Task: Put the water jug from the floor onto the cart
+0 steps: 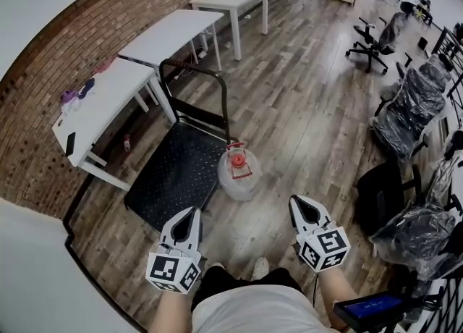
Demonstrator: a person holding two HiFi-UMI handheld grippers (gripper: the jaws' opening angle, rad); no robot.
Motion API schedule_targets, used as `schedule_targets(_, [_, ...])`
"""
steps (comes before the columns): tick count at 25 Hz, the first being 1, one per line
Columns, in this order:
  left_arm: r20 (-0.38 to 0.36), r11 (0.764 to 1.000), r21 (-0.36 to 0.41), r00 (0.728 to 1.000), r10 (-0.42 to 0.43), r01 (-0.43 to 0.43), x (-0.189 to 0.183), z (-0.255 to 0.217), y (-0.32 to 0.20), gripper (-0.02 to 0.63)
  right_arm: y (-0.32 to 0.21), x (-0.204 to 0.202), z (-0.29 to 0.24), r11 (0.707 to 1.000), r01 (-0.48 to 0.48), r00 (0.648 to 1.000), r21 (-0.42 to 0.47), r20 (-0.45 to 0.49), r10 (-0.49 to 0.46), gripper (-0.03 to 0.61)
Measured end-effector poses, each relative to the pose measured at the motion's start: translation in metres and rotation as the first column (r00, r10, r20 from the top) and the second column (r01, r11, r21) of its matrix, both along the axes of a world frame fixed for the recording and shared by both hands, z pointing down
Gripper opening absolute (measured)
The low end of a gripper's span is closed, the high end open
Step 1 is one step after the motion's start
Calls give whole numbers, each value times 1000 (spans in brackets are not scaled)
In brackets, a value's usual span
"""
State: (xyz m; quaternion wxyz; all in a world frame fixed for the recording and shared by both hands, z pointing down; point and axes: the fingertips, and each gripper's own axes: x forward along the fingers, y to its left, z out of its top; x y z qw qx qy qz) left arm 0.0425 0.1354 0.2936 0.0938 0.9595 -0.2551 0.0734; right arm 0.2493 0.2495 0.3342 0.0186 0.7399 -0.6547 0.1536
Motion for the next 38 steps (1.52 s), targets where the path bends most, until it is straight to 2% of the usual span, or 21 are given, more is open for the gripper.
schedule_targets(7, [-14, 1000, -13, 1000, 9, -9, 17, 6, -47, -6, -38, 13, 10, 1000, -10, 1000, -15, 14, 10, 2])
schedule_targets(16, [-27, 997, -31, 997, 66, -66, 26, 17, -142, -6, -120, 11, 0, 999, -48, 999, -23, -24, 47, 2])
schedule_targets(24, [-9, 993, -21, 994, 112, -112, 18, 27, -219, -6, -192, 5, -7, 996, -88, 994, -21, -61, 86, 2])
schedule_targets(30, [-4, 988, -69, 990, 141, -141, 17, 46, -249, -6, -217, 3, 3, 990, -119, 991, -71, -67, 114, 2])
schedule_targets(38, [29, 990, -108, 995, 93, -89, 27, 73, -249, -6, -249, 22, 47, 992, -55, 998, -114, -41, 51, 2])
